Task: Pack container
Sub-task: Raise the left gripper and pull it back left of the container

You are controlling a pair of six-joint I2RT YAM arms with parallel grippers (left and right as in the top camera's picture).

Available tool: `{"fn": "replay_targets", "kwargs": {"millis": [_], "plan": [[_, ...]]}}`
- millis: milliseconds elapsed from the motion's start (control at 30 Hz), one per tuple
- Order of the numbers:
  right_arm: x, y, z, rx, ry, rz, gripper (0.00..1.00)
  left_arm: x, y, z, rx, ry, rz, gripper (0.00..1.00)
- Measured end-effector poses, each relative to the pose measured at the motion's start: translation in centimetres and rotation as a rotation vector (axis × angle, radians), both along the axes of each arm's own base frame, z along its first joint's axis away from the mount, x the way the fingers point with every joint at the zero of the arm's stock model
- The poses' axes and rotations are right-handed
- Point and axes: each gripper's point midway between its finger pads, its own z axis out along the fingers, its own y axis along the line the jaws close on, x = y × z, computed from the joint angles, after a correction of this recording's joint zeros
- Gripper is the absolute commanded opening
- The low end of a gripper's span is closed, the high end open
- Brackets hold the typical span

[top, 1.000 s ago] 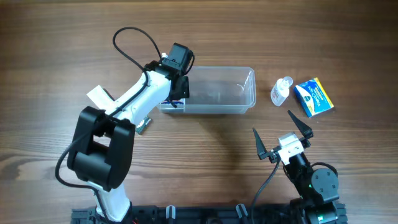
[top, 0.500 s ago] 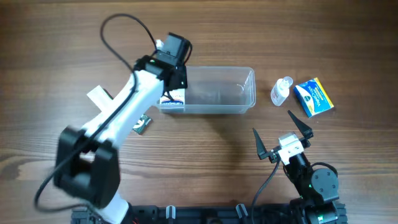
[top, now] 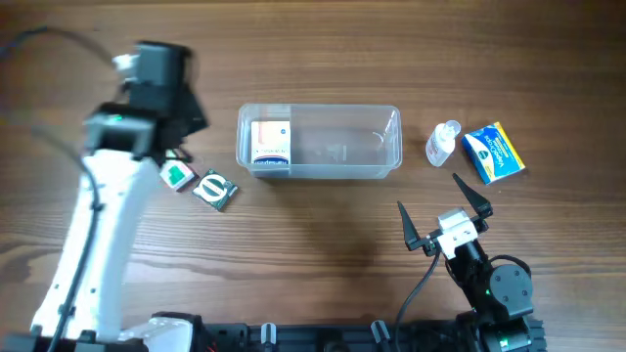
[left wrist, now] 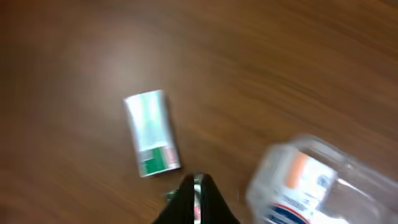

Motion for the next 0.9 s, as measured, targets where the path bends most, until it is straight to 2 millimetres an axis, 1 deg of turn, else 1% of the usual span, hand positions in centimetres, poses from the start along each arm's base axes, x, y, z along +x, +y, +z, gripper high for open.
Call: {"fn": "replay_targets", "kwargs": {"millis": [67, 133, 267, 333, 433, 500, 533, 567, 600, 733, 767, 800, 867, 900], "plan": [[0.0, 0.0, 0.0, 0.000, 0.000, 0.000, 1.00, -0.9, 2.5, -0.5, -0.029, 0.033, 0.083, 0.04], [0.0, 0.0, 0.0, 0.000, 0.000, 0.000, 1.00, -1.8, 4.4, -1.1, -0.073, 0.062, 0.152, 0.04], [0.0, 0.0, 0.0, 0.000, 0.000, 0.000, 1.00, -2.1, 6.2, -1.9, -0.150, 0.082, 0.219, 0.04], [0.0, 0.0, 0.0, 0.000, 0.000, 0.000, 1.00, -2.1, 6.4, -2.4, -0.169, 0.096, 0.229, 0.04], [0.0, 0.0, 0.0, 0.000, 0.000, 0.000, 1.00, -2.1, 6.1, -3.3, -0.195, 0.127, 0.223, 0.05], [0.0, 0.0, 0.0, 0.000, 0.000, 0.000, 1.00, -2.0, 5.9, -3.8, -0.206, 0.144, 0.220, 0.07], [0.0, 0.0, 0.0, 0.000, 0.000, 0.000, 1.00, -2.0, 5.9, -3.9, -0.210, 0.150, 0.219, 0.09], [0.0, 0.0, 0.0, 0.000, 0.000, 0.000, 1.00, -2.0, 5.8, -4.1, -0.213, 0.156, 0.219, 0.17], [0.0, 0.0, 0.0, 0.000, 0.000, 0.000, 1.00, -2.0, 5.7, -4.2, -0.217, 0.159, 0.218, 0.27], [0.0, 0.0, 0.0, 0.000, 0.000, 0.000, 1.00, -2.1, 5.6, -4.2, -0.229, 0.161, 0.220, 0.34], [0.0, 0.0, 0.0, 0.000, 0.000, 0.000, 1.00, -2.2, 5.5, -4.2, -0.231, 0.164, 0.222, 0.37], [0.0, 0.0, 0.0, 0.000, 0.000, 0.000, 1.00, -2.3, 5.5, -4.3, -0.232, 0.170, 0.223, 0.43], [0.0, 0.0, 0.0, 0.000, 0.000, 0.000, 1.00, -2.5, 5.5, -4.4, -0.232, 0.180, 0.223, 0.44], [0.0, 0.0, 0.0, 0.000, 0.000, 0.000, 1.00, -2.6, 5.5, -4.4, -0.233, 0.183, 0.224, 0.39]]}}
